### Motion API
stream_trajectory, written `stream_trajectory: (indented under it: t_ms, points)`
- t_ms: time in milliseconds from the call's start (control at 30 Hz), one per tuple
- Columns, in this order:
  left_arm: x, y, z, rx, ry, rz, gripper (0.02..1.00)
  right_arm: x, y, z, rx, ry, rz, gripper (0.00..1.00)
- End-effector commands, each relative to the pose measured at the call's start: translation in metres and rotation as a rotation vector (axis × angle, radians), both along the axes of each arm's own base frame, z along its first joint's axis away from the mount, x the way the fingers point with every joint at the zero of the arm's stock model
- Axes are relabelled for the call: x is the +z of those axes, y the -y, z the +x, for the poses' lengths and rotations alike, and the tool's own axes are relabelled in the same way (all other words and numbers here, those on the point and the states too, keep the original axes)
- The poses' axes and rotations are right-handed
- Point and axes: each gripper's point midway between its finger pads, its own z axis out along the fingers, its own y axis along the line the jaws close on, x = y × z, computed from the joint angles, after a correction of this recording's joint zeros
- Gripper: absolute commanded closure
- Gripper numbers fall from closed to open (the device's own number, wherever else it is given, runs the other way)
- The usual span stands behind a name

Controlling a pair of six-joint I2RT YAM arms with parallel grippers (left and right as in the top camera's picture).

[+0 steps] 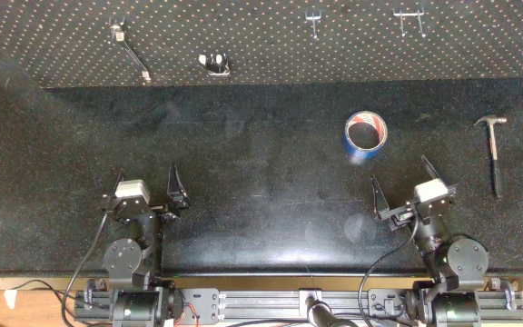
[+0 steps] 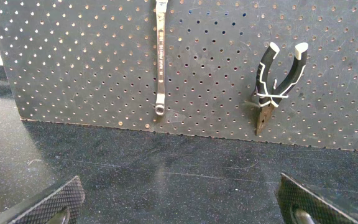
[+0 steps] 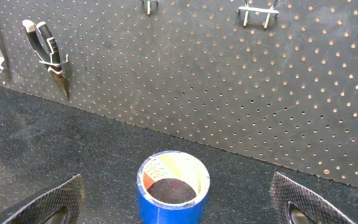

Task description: Place Tools Onto Pegboard

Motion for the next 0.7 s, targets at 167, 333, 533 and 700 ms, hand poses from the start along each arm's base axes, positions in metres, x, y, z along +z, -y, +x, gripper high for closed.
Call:
stream_trajectory:
  t_ms: [167,333,533,700]
  points:
    - [0.000,0.004,0.000,-0.023,0.003,0.001,0.023,0.026,0.000,0.010,-0.032,-0.183,0.342,0.027]
    - [0.000,0.004,0.000,-0.023,0.003,0.001,0.023,0.049,-0.019,0.053,0.001,-0.412,0.450,0.025]
    - [0.000,0.004,0.000,-0.023,0.003,0.001,0.023,0.011,-0.060,0.109,0.037,-0.721,0.354,0.025]
    - [0.000,0.004,0.000,-0.023,0.003,0.001,0.023,-0.031,-0.075,0.123,0.009,-0.910,0.242,0.025]
